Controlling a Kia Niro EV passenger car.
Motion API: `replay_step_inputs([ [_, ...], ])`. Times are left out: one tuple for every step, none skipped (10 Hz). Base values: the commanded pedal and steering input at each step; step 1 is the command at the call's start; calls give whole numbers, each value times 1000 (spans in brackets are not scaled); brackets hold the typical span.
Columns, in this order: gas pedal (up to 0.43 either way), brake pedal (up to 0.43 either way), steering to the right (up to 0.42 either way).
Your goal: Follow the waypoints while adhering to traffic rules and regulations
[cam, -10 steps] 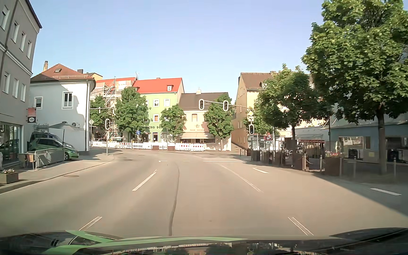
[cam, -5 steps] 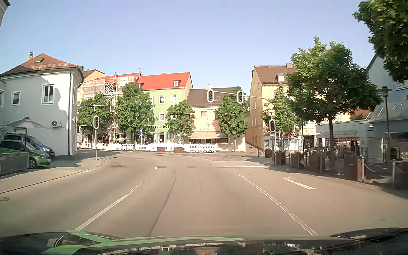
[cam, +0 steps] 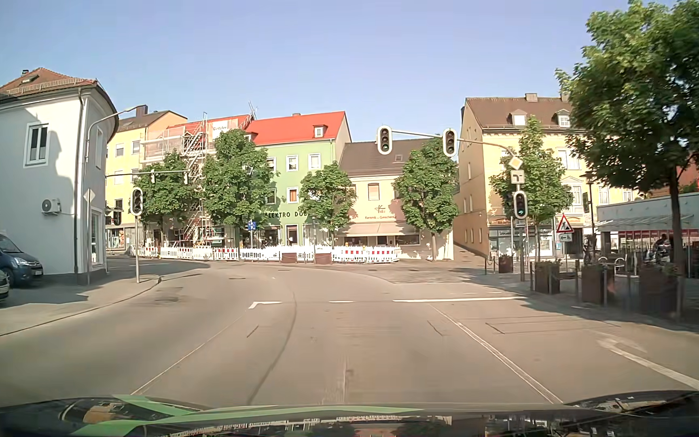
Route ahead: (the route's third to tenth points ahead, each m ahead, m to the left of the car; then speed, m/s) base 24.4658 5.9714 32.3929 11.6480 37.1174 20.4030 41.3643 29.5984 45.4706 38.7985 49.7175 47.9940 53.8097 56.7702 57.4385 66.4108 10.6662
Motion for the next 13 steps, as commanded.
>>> replay_step_inputs([
  [0,0,-53],
  [0,0,-53],
  [0,0,-50],
  [0,18,-48],
  [0,73,-48],
  [0,104,-48],
  [0,140,-48],
  [0,165,-50],
  [0,183,-59],
  [0,189,-70],
  [0,195,-77],
  [0,195,-87],
  [0,195,-91],
])
